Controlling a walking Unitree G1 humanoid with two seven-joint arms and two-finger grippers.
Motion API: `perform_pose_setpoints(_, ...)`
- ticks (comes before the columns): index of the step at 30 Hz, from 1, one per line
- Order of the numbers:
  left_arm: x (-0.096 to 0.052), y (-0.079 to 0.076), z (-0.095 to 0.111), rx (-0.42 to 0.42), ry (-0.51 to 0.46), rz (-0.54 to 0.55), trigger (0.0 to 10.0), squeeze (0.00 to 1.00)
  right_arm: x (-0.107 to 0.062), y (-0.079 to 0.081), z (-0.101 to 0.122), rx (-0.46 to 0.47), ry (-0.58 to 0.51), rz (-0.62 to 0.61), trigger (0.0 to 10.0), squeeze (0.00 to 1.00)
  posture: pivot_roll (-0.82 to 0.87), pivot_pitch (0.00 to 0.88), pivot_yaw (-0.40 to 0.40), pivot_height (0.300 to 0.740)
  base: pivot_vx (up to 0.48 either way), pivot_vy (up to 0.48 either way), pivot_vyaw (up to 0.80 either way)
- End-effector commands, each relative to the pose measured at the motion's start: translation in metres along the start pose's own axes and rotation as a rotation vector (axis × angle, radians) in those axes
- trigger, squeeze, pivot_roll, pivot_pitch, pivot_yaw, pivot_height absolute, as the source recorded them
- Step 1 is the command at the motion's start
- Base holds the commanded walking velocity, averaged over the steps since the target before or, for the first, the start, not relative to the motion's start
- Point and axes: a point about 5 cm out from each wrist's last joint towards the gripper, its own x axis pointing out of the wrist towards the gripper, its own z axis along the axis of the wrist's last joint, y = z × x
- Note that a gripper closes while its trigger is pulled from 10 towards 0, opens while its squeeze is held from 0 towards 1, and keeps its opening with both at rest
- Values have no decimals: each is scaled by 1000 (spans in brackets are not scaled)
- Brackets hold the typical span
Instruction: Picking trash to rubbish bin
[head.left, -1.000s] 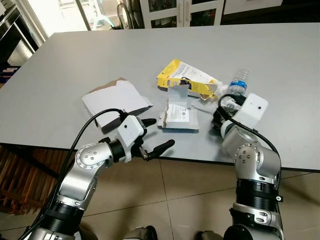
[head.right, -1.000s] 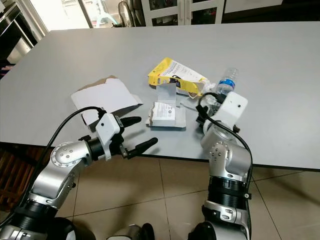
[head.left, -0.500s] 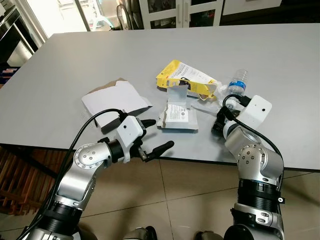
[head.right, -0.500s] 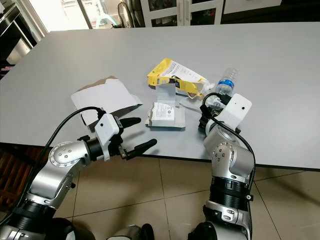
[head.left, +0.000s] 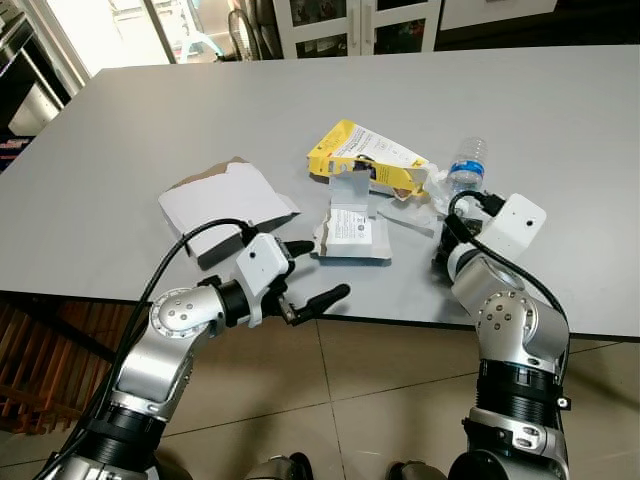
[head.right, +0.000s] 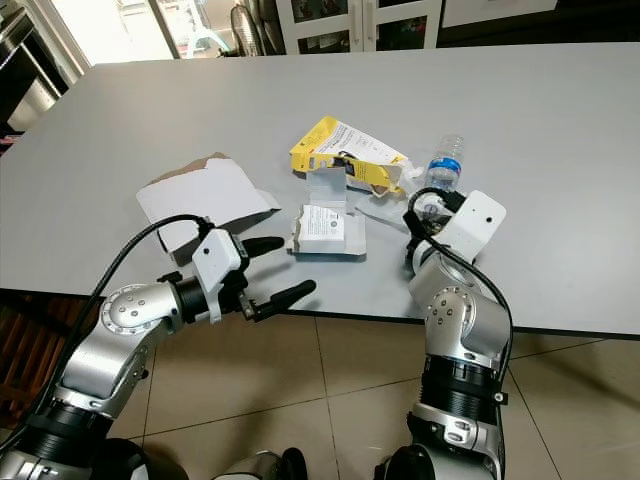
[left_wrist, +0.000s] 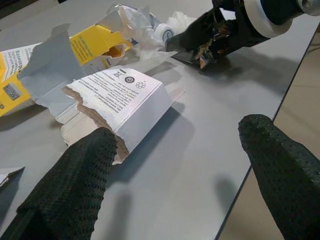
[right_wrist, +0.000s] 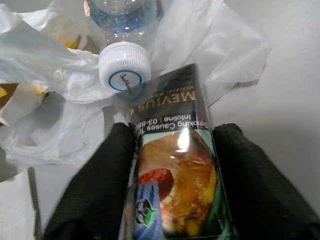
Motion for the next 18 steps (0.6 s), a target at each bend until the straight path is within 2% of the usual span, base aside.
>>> perform_pose_setpoints(1, -2, -1, -1, 4, 11, -15, 10000, 0, 2, 0, -37, 13, 164, -4, 0, 0, -34, 141, 130, 740, 0, 0, 0)
perform_pose_setpoints(18, -1, -3, -1, 2, 13, -21, 10000, 0, 2, 0, -35, 23, 155, 3, 0, 0, -34, 143, 134, 740, 0, 0, 0)
